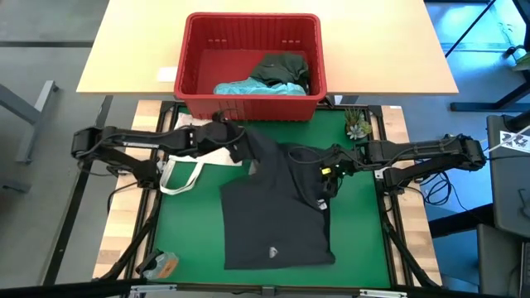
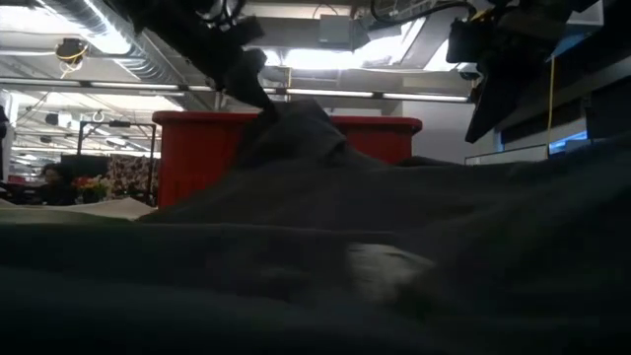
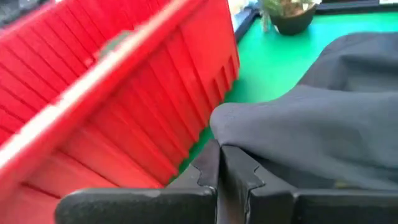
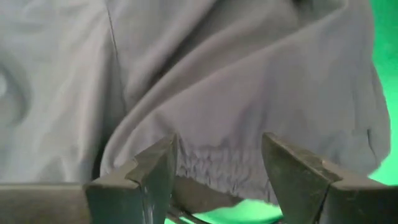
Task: Fold Laundry from Bin
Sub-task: Fold the black shorts from the red laundry bin
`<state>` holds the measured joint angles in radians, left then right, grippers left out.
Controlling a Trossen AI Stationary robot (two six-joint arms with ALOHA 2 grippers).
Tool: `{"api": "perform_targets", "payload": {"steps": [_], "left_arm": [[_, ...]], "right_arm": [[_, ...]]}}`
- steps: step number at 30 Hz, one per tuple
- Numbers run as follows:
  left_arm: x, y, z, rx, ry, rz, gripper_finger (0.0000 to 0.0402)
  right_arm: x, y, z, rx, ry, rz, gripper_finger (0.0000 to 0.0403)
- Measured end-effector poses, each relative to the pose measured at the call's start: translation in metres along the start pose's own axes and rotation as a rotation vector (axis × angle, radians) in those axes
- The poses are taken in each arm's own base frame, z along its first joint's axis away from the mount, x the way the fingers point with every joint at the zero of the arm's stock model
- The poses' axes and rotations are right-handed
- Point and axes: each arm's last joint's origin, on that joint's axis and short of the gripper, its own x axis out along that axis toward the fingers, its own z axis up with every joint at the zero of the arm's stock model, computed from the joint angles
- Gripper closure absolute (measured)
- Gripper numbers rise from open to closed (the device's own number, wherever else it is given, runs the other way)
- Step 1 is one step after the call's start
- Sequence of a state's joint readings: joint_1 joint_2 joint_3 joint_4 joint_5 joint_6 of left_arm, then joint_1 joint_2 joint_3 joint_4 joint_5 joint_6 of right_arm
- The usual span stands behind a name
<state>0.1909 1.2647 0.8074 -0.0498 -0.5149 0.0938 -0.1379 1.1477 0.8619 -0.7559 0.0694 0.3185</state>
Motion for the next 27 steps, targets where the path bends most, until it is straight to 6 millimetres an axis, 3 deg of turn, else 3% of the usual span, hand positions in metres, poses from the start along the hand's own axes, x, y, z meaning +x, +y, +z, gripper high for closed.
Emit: {"api": "perform_targets", "payload": {"steps": [7, 14, 27], "left_arm": [[-0.026, 0.001, 0.000, 0.115, 0.020, -0.028, 0.0401], [-0.040, -0.014, -0.029, 0.281, 0.273, -0.188, 0.0401], [-0.042, -0.011, -0.037, 0.098, 0.369, -0.147, 0.0332]], "right_arm": [[0.000, -0.004, 0.001, 0.087, -0.048, -0.137, 0.0171], [0.000, -0.005, -0.001, 0.220, -0.037, -0.143, 0.0171], [-0.001, -0.033, -0.017, 0.105, 0.160, -0.332, 0.0171]]}}
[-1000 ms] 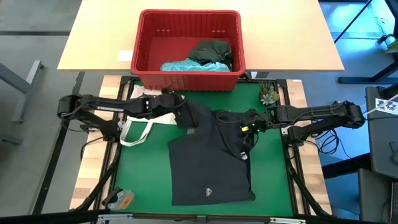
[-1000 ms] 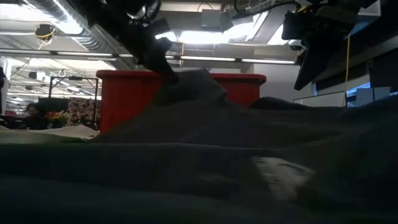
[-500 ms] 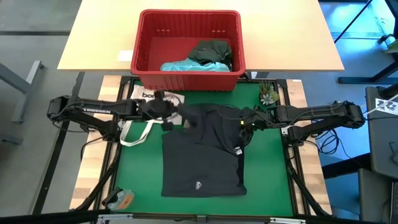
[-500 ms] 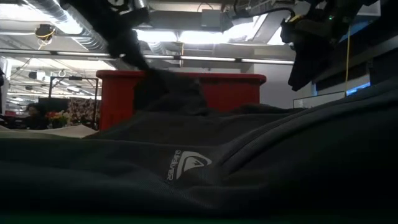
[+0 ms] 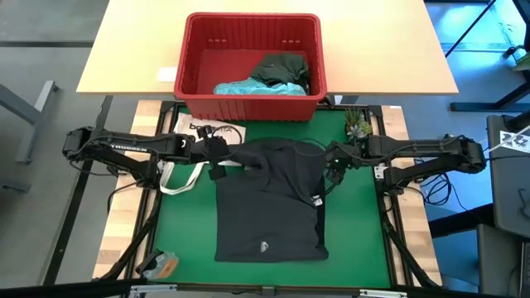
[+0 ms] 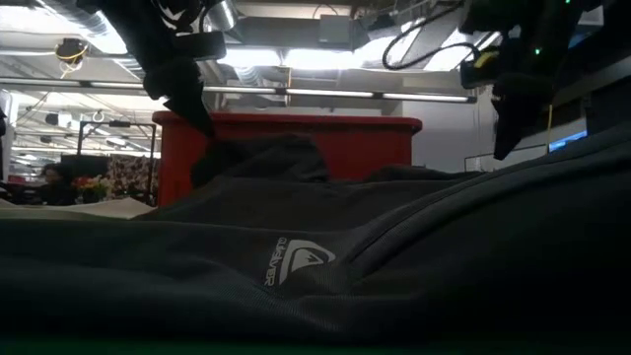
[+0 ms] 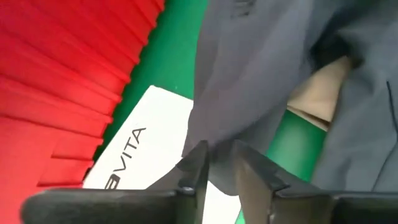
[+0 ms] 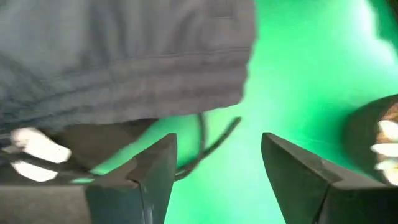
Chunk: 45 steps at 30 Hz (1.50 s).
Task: Fold Laundry from Bin
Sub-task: Fold the black shorts from the red laundry bin
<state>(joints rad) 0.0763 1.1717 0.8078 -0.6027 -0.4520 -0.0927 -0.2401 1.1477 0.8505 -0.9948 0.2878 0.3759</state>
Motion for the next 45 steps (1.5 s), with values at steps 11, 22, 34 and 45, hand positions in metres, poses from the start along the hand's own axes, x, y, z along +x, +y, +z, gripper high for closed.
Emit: {"api": "perform_targets", "payload": {"steps": [11, 22, 34, 45], "left_arm": [[0.000, 0.000, 0.002, -0.024, -0.019, -0.023, 0.0251], [0.000, -0.002, 0.004, -0.030, -0.030, -0.077, 0.0246], [0.000, -0.002, 0.004, -0.030, -0.030, -0.078, 0.0246], [0.000, -0.002, 0.004, -0.030, -0.030, -0.078, 0.0246]], "right_arm": [[0.032, 0.001, -0.010, -0.145, -0.025, 0.016, 0.0171], [0.058, 0.007, -0.012, -0.207, 0.027, -0.042, 0.0171], [0.075, 0.013, 0.000, -0.269, -0.030, -0.126, 0.0222], [0.075, 0.013, 0.003, -0.324, -0.054, -0.160, 0.0380]]}}
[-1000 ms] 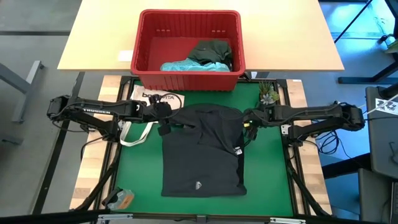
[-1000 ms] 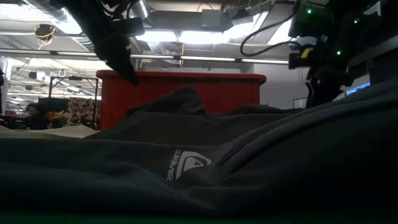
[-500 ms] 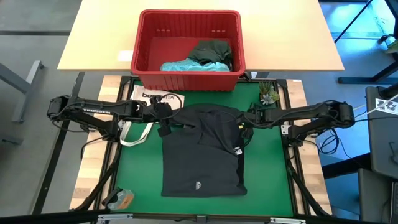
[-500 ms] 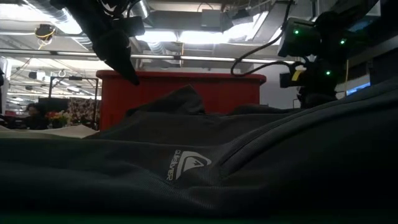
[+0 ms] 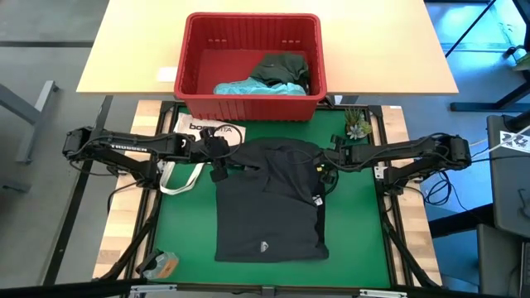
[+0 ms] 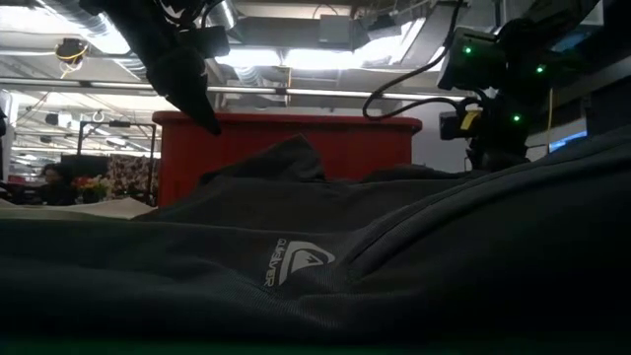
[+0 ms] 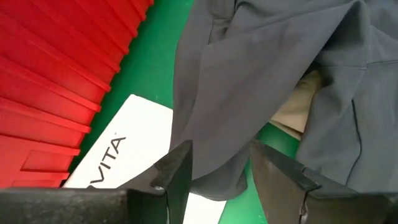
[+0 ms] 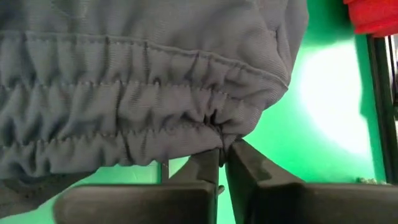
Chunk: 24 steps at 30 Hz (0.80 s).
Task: Fold Laundry from Bin
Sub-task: Fold the black shorts from the red laundry bin
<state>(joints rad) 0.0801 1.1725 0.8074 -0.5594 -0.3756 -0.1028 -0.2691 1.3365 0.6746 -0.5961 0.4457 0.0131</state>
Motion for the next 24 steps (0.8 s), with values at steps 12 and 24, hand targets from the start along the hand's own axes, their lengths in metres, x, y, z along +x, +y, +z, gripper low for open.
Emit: {"api": "perform_targets", "payload": {"steps": [12, 24], "left_arm": [[0.000, 0.000, 0.000, 0.000, 0.000, 0.001, 0.0246], [0.000, 0.000, 0.000, 0.000, 0.000, 0.001, 0.0246]], "right_arm": [[0.005, -0.025, -0.005, -0.076, 0.089, -0.326, 0.0391], [0.017, -0.049, -0.011, 0.050, 0.143, -0.201, 0.0387]]}}
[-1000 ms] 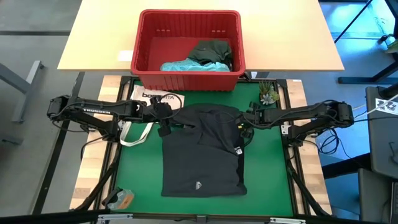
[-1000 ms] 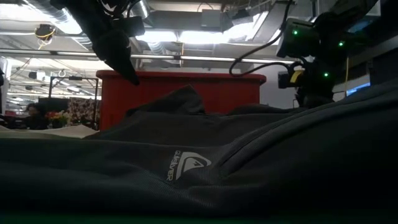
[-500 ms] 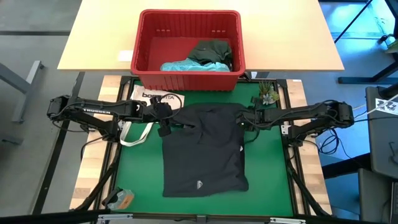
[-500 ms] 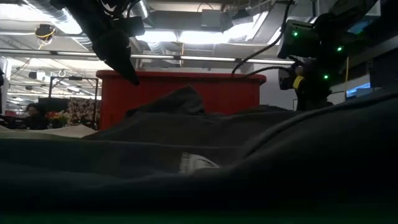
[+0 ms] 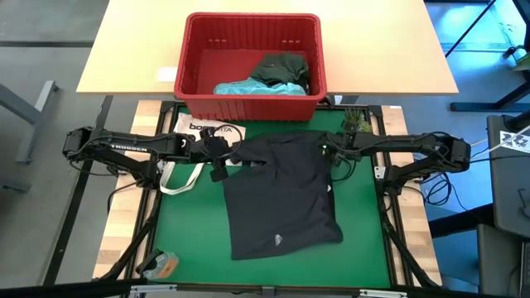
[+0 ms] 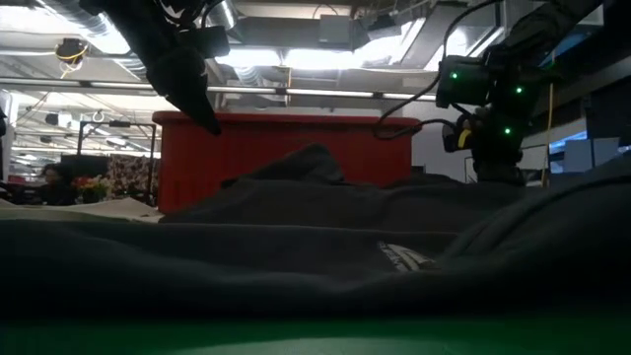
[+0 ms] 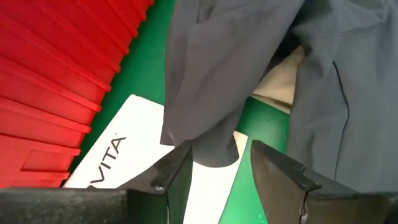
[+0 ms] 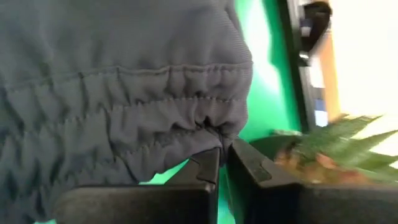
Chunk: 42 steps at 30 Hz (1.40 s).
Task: Fold Laundry from Bin
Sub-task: Fold the black shorts from the red laundry bin
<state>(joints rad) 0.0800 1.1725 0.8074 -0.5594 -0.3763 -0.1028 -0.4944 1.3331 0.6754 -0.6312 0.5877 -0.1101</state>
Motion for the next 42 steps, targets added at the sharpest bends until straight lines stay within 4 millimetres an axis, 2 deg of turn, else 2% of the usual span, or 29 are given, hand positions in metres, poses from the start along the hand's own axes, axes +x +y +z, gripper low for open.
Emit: {"api": "perform_targets", "payload": {"steps": [4, 7, 11, 17, 23, 27, 30, 36, 42], "left_arm": [[0.000, 0.000, 0.000, 0.000, 0.000, 0.000, 0.0246], [0.000, 0.000, 0.000, 0.000, 0.000, 0.000, 0.0246], [0.000, -0.001, 0.000, -0.006, 0.004, -0.035, 0.0246], [-0.004, -0.013, -0.001, -0.066, 0.026, -0.224, 0.0246], [-0.013, -0.034, -0.005, -0.028, 0.023, -0.299, 0.0246], [-0.019, -0.046, -0.006, -0.020, 0.003, -0.315, 0.0246], [-0.026, -0.058, -0.004, -0.010, -0.054, -0.364, 0.0246], [-0.041, -0.087, 0.000, 0.025, -0.205, -0.445, 0.0246], [-0.039, -0.124, 0.000, 0.055, -0.289, -0.510, 0.0246]], "right_arm": [[0.000, 0.003, 0.000, -0.004, -0.011, 0.089, 0.0386], [-0.001, 0.004, 0.000, -0.004, -0.014, 0.130, 0.0370], [-0.001, 0.004, 0.000, -0.004, -0.013, 0.127, 0.0313], [-0.003, -0.001, -0.005, -0.056, 0.070, -0.001, 0.0223], [-0.027, -0.019, -0.003, -0.030, 0.161, -0.063, 0.0190], [-0.049, -0.034, 0.003, 0.056, 0.105, -0.056, 0.0187], [-0.066, -0.036, 0.004, 0.127, 0.024, 0.063, 0.0187], [-0.108, -0.011, -0.006, 0.170, -0.130, 0.403, 0.0187], [-0.151, 0.033, -0.012, 0.159, -0.259, 0.681, 0.0187]]}}
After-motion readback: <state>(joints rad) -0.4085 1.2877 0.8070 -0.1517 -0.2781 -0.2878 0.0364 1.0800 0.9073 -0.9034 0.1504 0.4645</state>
